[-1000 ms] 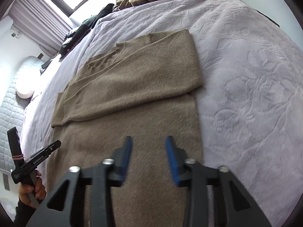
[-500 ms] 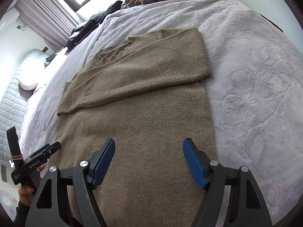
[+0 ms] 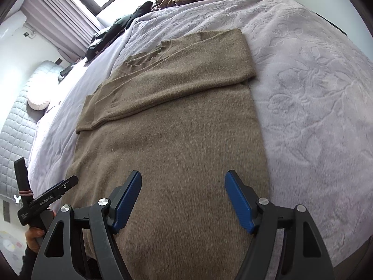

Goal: Fold small clothes
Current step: 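Open both tools and lift them off the folded sweater, then reach both tools to the ribbed sweater hem and close on it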

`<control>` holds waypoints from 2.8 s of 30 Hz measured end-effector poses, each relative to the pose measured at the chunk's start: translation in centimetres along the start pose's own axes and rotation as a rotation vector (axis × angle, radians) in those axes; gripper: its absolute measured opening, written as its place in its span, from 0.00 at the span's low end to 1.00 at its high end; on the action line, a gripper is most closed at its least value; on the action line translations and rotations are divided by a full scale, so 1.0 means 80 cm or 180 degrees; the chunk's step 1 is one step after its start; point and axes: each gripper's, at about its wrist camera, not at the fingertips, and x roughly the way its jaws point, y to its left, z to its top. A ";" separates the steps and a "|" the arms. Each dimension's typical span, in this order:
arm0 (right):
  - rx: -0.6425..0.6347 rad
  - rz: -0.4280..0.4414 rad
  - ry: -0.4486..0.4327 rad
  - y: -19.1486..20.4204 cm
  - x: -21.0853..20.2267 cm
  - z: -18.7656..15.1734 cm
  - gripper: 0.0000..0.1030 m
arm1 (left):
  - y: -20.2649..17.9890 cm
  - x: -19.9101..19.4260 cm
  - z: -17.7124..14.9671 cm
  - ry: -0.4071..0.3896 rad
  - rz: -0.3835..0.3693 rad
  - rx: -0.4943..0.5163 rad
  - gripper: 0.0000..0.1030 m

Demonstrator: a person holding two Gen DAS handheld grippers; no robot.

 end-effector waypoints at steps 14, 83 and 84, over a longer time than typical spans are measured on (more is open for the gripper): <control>0.0396 0.0566 -0.0210 -0.036 -0.021 -0.030 0.75 | 0.046 -0.028 -0.038 -0.0037 -0.0270 -0.0067 0.99; 0.0814 0.2730 0.0519 -0.089 0.027 -0.195 0.12 | 0.023 -0.055 -0.160 0.0600 -0.1781 0.0149 0.14; 0.0805 0.2885 0.0451 -0.085 0.017 -0.192 0.12 | 0.026 -0.058 -0.159 0.0572 -0.1848 0.0107 0.14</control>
